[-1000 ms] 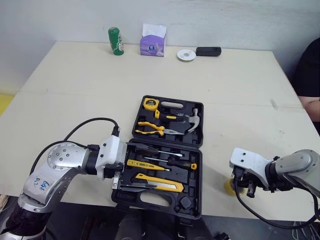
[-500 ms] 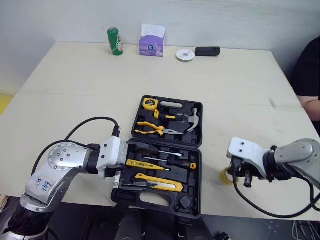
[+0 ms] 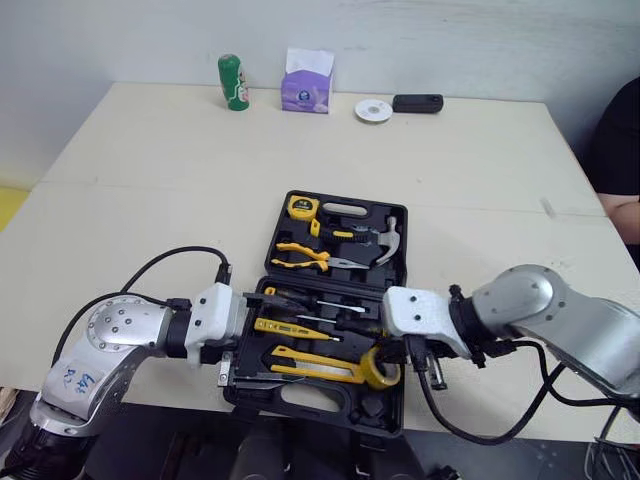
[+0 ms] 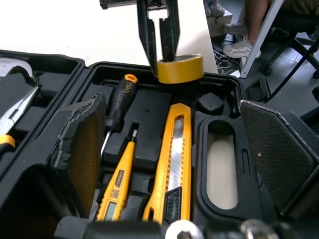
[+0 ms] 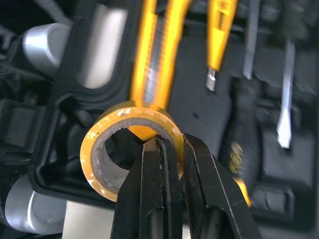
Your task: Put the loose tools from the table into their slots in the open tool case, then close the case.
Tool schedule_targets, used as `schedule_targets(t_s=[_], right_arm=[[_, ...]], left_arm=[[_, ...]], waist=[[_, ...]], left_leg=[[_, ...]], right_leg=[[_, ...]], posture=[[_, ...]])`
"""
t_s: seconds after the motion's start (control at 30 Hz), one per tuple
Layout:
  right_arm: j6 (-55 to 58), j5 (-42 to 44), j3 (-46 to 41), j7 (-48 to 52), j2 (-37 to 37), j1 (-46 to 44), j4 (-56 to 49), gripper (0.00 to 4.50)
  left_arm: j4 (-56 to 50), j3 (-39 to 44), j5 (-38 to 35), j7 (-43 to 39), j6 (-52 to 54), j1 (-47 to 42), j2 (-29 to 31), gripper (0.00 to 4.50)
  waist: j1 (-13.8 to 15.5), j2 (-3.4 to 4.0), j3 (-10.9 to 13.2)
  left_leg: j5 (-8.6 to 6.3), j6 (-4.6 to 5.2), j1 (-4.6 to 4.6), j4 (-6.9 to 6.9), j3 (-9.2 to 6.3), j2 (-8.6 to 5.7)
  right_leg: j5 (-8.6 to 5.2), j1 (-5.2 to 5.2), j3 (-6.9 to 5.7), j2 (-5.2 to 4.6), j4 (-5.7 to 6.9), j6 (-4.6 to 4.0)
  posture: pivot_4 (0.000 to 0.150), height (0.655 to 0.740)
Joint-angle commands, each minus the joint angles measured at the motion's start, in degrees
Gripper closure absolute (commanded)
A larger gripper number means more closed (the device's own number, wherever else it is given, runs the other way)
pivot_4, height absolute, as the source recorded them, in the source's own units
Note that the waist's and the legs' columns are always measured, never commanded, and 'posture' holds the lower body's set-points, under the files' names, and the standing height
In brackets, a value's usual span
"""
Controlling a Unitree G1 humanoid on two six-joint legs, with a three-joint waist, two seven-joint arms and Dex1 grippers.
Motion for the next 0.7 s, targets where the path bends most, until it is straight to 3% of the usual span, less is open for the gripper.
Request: schedule_targets(t_s=[0.03, 0.7], right_arm=[[-3.0, -2.5, 2.6, 2.8, 0.8, -0.8, -1.6, 4.42], [-8.6, -14.2, 9.2, 6.2, 1.7, 1.8, -1.3, 4.42]], left_arm=[[-3.0, 3.3, -1.2, -0.2, -0.6, 3.1, 1.4, 0.00], [-5.5, 5.9, -2.6, 0.3, 1.0, 7.5, 3.1, 0.00]], waist=[[0.0, 0.00, 0.0], [-0.2, -0.01, 0.0]], left_leg=[[0.00, 0.00, 0.01, 0.00, 0.00, 0.00], [-0.01, 0.01, 0.03, 0.03, -0.01, 0.00]], right_leg=[[0.00, 0.00, 0.00, 0.00, 0.01, 0.00], [-0.03, -0.02, -0.01, -0.04, 0.14, -0.05]], posture=[[0.150, 0.7400], [0.150, 0.7400]])
